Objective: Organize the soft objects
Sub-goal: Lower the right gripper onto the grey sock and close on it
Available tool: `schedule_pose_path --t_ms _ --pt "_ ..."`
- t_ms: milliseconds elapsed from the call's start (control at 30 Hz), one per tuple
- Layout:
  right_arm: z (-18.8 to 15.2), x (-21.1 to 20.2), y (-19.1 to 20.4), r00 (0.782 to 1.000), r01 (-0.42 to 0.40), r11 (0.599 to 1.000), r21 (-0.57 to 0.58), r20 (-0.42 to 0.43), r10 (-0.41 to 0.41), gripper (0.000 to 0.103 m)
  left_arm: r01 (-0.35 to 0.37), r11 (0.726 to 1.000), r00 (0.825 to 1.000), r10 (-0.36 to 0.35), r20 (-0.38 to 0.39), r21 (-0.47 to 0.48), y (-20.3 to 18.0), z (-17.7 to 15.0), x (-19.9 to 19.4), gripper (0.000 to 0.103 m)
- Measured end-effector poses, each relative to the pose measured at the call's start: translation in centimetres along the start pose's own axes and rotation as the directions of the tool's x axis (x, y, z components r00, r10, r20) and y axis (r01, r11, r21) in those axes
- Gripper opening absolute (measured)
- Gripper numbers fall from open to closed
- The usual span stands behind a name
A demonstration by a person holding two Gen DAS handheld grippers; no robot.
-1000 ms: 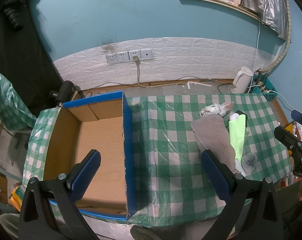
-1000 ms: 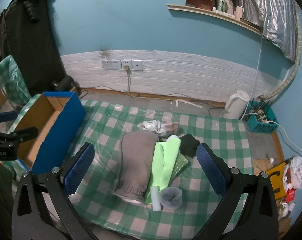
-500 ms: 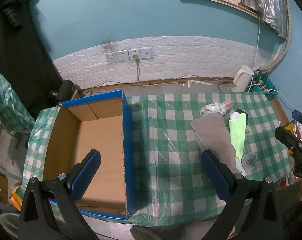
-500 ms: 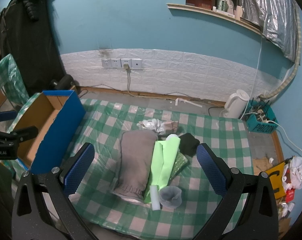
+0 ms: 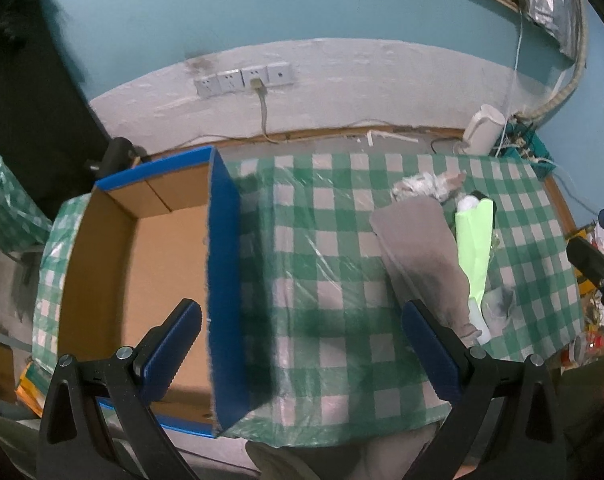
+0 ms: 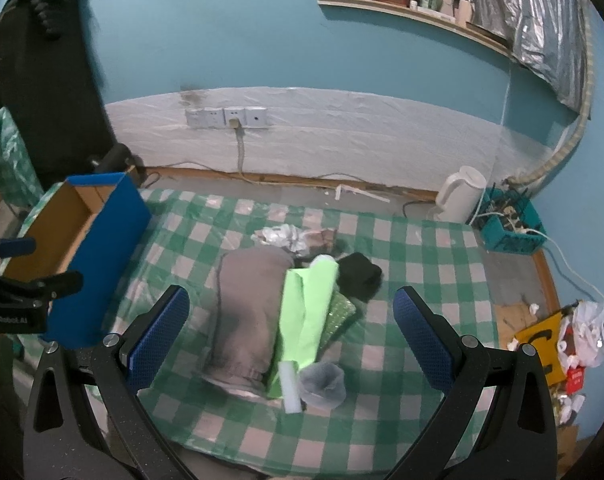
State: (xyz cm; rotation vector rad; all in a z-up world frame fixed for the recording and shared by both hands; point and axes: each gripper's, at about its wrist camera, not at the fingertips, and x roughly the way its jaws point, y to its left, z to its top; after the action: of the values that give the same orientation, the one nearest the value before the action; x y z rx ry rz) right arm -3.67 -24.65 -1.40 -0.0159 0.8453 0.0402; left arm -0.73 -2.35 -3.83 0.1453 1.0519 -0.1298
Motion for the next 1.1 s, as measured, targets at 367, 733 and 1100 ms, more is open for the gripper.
schedule_pose_path --t_ms 367,733,1100 --pt "-2.6 4.1 -2.9 0.988 0.026 0.996 0.081 -0.156 -0.013 0.101 0.022 0.998 0.992 -0.015 -0.125 0.061 -3.5 0.6 4.1 0.101" --pt "-5.5 8.1 -4.5 0.96 0.057 0.994 0.091 -0.279 -0.03 0.101 0.047 0.996 0.975 -0.028 -0.222 0.08 -6.2 0.2 8.1 0.101" --pt "-8.2 13.1 -4.2 0.929 0.039 0.998 0.055 -0.37 -0.016 0.095 0.047 0.992 0.963 -0.014 -0.268 0.115 -8.2 -0.1 11.6 0.101"
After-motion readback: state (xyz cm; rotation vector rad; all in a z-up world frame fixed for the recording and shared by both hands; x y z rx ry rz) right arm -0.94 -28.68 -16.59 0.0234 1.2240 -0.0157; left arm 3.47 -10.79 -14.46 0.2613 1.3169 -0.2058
